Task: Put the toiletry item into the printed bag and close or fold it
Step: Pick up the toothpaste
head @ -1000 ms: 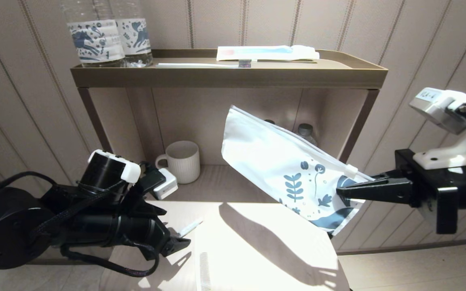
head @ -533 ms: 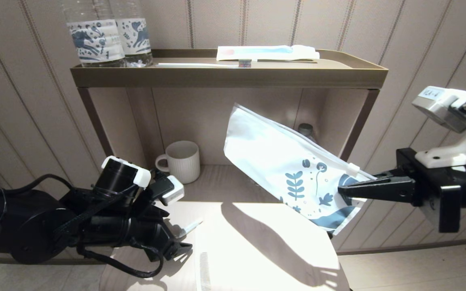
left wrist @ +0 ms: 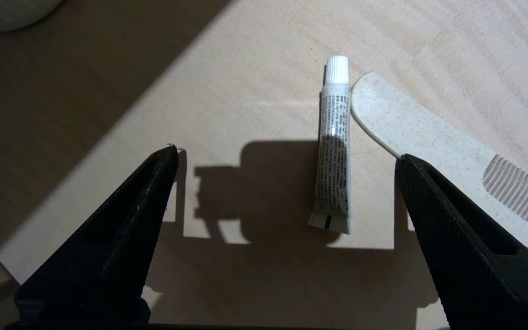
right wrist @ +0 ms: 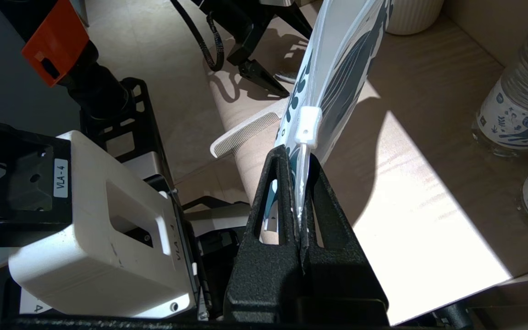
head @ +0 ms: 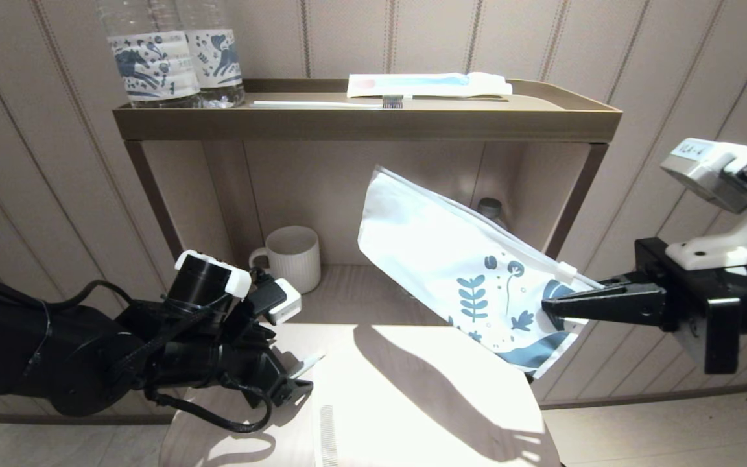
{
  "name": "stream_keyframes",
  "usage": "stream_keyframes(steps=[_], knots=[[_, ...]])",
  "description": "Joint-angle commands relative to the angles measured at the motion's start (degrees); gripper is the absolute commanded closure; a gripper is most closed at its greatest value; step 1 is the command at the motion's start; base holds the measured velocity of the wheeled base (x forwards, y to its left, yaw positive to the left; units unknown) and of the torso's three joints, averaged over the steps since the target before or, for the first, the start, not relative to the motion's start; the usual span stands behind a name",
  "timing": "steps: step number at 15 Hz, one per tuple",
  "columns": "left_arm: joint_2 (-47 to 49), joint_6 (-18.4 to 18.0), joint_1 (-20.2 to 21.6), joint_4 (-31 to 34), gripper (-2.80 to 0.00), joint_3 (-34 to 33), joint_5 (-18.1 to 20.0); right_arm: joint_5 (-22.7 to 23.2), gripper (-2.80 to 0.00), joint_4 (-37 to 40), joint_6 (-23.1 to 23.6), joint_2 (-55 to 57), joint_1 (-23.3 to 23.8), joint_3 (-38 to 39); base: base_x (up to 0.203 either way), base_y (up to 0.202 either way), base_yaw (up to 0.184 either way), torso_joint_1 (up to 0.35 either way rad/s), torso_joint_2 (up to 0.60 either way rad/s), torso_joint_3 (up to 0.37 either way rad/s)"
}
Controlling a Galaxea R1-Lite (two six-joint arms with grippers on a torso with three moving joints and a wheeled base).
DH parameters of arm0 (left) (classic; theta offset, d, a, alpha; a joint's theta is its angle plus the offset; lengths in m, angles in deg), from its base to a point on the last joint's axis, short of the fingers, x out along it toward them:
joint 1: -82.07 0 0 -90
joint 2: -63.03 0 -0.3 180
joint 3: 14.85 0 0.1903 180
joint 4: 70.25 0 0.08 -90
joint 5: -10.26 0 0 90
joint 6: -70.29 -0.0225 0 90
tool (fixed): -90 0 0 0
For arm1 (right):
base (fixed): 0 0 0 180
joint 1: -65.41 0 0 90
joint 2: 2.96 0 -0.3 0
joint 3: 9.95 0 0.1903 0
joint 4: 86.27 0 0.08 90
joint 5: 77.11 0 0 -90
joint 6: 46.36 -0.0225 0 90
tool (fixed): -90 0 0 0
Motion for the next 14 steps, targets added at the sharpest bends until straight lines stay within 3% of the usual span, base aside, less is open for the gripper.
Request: stream_keyframes(steps=[1,3,4,5,14], knots=[[1.2,-0.1,0.0,-0.7,-2.8,0.0,0.0,0.3,0.0,0.1,0.1,0.0,0.0,0.0,0.0,0.0,0.0,0.0,0.0,0.0],[1.0,-0.1,0.0,-0.7,-2.8,-0.4,0.0,0.3,0.0,0.1,0.1,0.1,0.0,0.0,0.0,0.0,0.0,0.0,0.0,0.0],[0.7,0.0,0.1,-0.7,-0.95,-0.5,0.0,0.3,0.0,0.1,0.1,0.1,-0.1,-0.1,0.0,0.0,0.0,0.0,0.0,0.0],[0.3,0.0,0.3,-0.6,0.0,-0.5,0.0,0.5,0.0,0.1,0.1,0.0,0.0,-0.1,0.0,0.0,0.0,0.0,0.0,0.0],[-1.0,0.7,0.7,-0.5,0.0,-0.9,0.4,0.7,0.0,0.1,0.1,-0.2,-0.2,-0.1,0.0,0.0,0.0,0.0,0.0,0.0]])
